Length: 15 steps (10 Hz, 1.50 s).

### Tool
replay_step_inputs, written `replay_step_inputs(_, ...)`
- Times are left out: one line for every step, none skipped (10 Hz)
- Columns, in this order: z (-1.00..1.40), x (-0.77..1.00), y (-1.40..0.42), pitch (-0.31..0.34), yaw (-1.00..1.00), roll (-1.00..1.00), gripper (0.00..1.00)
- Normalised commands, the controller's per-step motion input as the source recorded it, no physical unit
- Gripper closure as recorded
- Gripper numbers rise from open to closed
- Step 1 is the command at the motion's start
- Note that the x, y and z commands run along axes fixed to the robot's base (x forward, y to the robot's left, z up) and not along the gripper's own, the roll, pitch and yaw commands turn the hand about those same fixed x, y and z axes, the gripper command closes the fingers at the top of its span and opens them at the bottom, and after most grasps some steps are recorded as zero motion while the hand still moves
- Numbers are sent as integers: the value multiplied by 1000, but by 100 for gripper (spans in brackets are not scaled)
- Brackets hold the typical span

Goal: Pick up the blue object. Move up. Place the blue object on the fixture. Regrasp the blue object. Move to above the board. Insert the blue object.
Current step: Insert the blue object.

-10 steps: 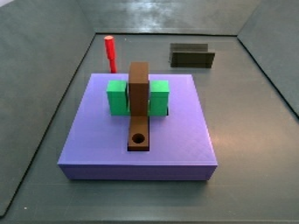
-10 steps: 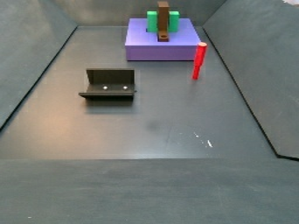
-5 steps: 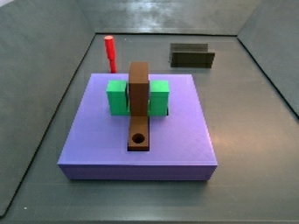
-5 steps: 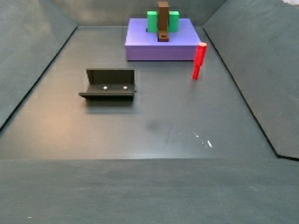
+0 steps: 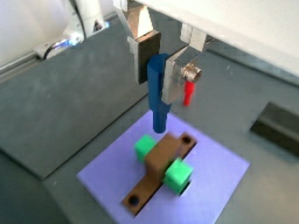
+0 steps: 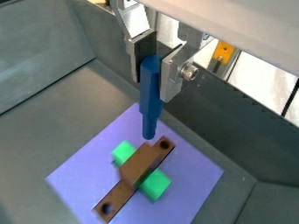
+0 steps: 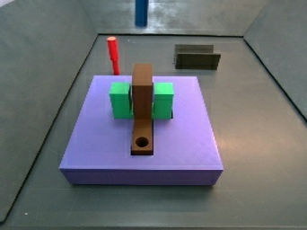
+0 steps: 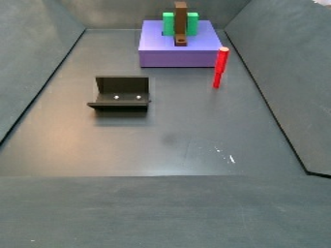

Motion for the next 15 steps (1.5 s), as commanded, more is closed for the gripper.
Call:
replay_step_inputs(-374, 0, -626, 0, 0, -111, 100)
replay_step_inputs(-346, 0, -434, 0, 0, -137, 100)
replay_step_inputs(-343, 0, -371, 9, -29, -106, 100)
replay_step_inputs(-243, 17, -203, 0, -11, -80, 100)
replay_step_inputs(-297, 123, -174, 0, 0, -14, 100)
replay_step_inputs(-337, 214, -86, -11, 0, -66, 100)
replay_step_inputs(-383, 226, -31, -16, 0, -59, 100)
replay_step_inputs(-377, 189, -17, -41, 0, -73, 100)
replay_step_inputs(-229, 100, -69, -34, 0, -81, 100)
replay_step_inputs(-243, 3, -20, -31, 0, -47, 100)
replay_step_inputs(-89, 0, -17, 0, 14, 0, 100)
replay_step_inputs(0, -60, -9, -13, 0, 0, 100)
replay_step_inputs(0, 129, -29, -54, 0, -124, 100)
replay_step_inputs(-46, 280, -34, -84, 0, -40, 100)
replay_step_inputs(-77, 234, -46, -146, 0, 0, 100)
